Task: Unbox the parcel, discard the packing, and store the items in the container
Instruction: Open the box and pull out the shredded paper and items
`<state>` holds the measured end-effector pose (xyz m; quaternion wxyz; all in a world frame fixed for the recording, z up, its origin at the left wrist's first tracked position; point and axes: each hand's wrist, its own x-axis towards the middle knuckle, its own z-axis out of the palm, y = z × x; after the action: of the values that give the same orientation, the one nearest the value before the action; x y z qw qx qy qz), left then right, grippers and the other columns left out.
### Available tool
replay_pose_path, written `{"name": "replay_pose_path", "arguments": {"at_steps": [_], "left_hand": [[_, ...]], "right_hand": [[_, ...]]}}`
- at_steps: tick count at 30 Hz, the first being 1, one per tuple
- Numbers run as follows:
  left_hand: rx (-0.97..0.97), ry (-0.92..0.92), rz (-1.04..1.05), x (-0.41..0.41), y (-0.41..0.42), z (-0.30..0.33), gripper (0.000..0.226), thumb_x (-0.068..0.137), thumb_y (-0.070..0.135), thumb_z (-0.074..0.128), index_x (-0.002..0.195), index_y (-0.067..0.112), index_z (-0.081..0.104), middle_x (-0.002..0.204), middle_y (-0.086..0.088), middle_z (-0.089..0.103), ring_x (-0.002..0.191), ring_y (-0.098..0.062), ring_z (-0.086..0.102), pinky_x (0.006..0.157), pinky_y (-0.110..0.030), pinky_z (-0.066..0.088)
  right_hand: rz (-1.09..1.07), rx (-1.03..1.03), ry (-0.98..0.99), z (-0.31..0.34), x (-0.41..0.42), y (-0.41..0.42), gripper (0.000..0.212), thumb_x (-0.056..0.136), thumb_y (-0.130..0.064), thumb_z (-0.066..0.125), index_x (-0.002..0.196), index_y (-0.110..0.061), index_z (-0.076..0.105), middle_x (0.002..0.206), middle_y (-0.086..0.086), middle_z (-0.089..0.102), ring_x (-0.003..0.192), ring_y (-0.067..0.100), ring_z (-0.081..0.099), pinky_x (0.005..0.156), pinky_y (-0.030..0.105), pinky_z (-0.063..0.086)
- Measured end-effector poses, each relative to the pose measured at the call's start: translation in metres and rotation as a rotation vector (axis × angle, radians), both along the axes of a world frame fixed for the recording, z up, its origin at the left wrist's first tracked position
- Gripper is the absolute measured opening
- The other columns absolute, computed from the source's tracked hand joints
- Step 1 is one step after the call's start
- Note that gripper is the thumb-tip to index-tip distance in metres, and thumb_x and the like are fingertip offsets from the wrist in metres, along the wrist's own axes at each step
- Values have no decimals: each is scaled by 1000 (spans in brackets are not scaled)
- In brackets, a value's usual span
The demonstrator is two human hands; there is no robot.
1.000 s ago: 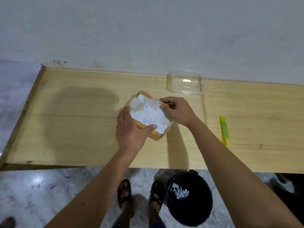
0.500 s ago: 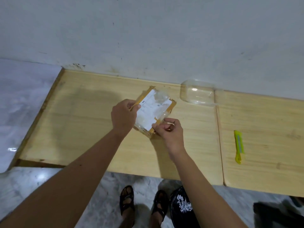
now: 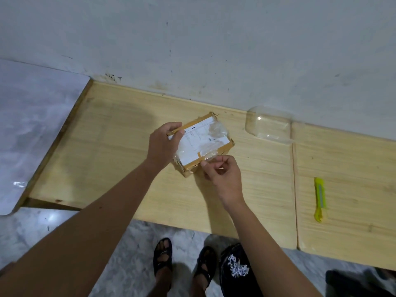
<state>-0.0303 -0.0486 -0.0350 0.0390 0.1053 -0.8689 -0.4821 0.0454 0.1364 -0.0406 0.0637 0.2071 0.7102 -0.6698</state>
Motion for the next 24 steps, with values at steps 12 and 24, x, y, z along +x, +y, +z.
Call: {"name": "replay_pose_path", "arguments": {"at_steps": [12, 24], "left_hand": [[121, -41, -167, 59, -14, -33, 141, 51, 74, 89, 162, 23, 18, 159, 3, 34, 145, -8, 40, 116, -24, 35], [14, 24, -290, 43, -31, -30, 147, 41, 59, 99, 159, 17, 24, 156, 3, 39, 144, -12, 44, 119, -43, 42]], "right_hand": [[736, 807, 497, 28, -79, 80, 52, 81, -21, 86, 130, -25, 69, 147, -2, 50, 105, 11, 61, 96, 40, 56], [782, 937, 720, 38, -94, 82, 19, 94, -28, 74, 111, -19, 73, 127, 0, 64, 88, 16, 72, 79, 35, 58]]}}
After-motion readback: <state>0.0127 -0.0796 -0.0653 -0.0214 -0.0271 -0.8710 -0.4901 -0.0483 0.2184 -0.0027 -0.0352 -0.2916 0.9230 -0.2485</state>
